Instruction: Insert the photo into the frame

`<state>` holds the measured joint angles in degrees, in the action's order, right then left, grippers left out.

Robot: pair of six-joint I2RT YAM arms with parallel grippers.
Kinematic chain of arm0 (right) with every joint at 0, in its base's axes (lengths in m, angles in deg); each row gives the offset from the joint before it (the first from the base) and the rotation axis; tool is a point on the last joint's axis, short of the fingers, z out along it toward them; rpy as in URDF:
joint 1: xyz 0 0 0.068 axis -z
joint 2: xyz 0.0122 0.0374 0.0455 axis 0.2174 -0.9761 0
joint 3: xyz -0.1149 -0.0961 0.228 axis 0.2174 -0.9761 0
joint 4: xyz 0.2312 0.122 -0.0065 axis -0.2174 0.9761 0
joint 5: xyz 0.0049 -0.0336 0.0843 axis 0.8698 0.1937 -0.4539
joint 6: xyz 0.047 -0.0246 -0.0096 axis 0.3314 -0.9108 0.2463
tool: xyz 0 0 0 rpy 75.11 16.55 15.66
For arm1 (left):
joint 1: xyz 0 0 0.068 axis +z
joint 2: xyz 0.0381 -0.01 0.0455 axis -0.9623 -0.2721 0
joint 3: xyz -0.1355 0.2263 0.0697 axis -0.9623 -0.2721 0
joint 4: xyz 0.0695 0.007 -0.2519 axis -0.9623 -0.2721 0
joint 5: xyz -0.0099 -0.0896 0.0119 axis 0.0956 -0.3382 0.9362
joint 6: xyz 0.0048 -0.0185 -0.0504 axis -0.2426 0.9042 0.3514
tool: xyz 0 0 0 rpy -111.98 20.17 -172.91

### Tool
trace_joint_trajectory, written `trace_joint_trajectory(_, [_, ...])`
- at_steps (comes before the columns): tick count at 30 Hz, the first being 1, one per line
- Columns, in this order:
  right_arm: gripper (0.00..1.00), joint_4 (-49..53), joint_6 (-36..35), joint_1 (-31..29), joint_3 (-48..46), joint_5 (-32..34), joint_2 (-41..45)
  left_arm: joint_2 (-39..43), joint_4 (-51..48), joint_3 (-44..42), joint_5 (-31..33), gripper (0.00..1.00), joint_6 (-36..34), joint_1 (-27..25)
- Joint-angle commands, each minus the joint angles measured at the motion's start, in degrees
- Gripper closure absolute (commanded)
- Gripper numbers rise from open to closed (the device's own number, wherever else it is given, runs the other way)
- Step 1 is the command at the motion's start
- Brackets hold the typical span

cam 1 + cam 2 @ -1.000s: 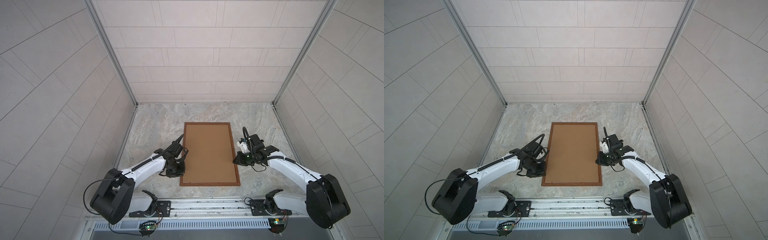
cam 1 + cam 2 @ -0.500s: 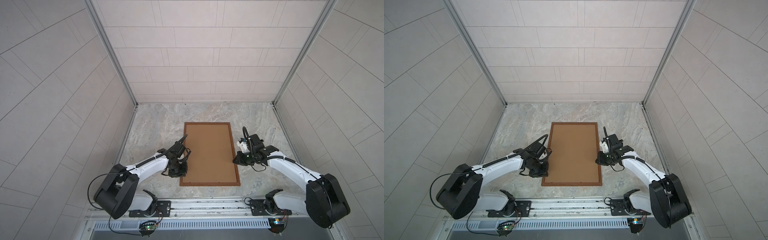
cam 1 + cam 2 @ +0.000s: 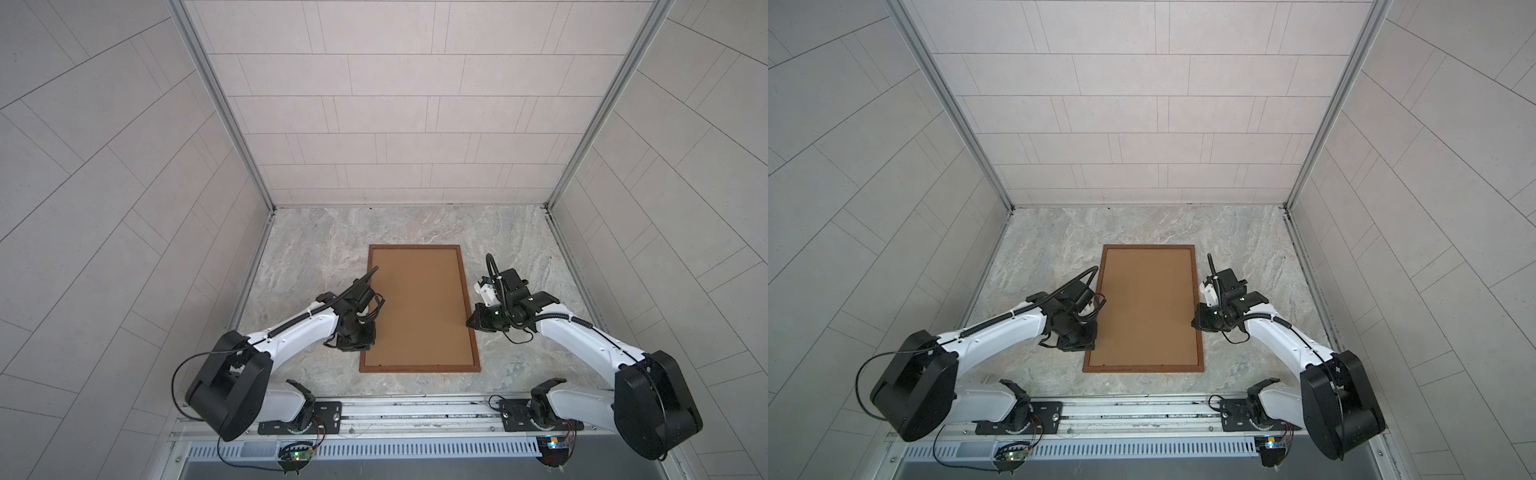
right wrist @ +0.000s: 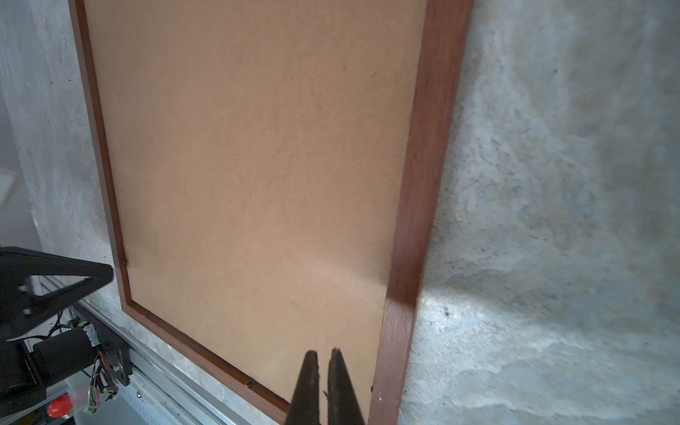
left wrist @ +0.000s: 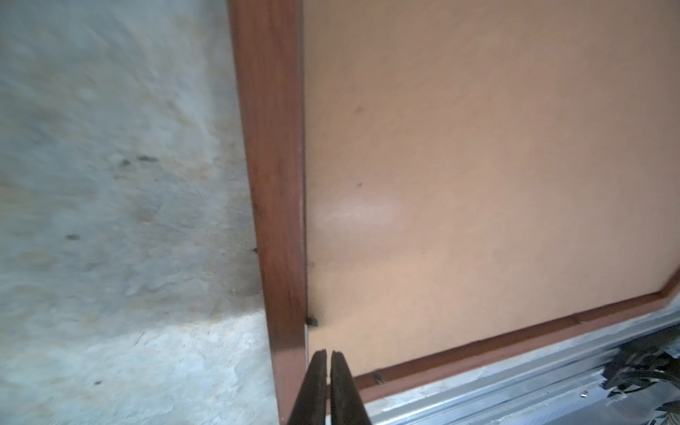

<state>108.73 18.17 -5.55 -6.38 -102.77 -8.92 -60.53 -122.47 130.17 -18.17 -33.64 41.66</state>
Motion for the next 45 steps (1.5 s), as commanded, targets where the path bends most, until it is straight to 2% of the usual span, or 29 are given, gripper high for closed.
trace_joint_trajectory(1, [0.98, 4.3, -1.1, -0.4, 0.3, 2.3, 2.4, 3.3, -6.8, 6.4, 1.6, 0.87, -2.1, 0.1])
trace_joint_trajectory(5, [0.98, 5.7, -0.4, -1.1, -1.6, 3.4, 4.2, 3.3, -6.7, 7.0, 1.1, 0.87, -2.4, 0.2])
trace_joint_trajectory(11, [1.0, 6.9, 1.5, -5.0, -4.3, 6.9, 5.6, 4.0, 0.3, 1.3, -1.3, 0.88, 0.0, 0.1])
trace_joint_trajectory(14, [1.0, 7.0, 1.7, -5.6, -5.1, 8.0, 5.2, 4.1, 0.1, 0.1, 0.9, 0.88, -0.7, 0.2])
trace_joint_trajectory(18, [1.0, 6.6, 1.5, -5.7, -5.9, 9.3, 4.2, 4.1, 1.3, -1.3, 0.5, 0.88, -0.7, 0.1])
trace_joint_trajectory(45, [1.0, 0.8, 1.6, -9.4, -5.1, 8.0, -6.5, 3.3, 5.0, -3.7, -2.0, 0.88, 0.3, 0.2])
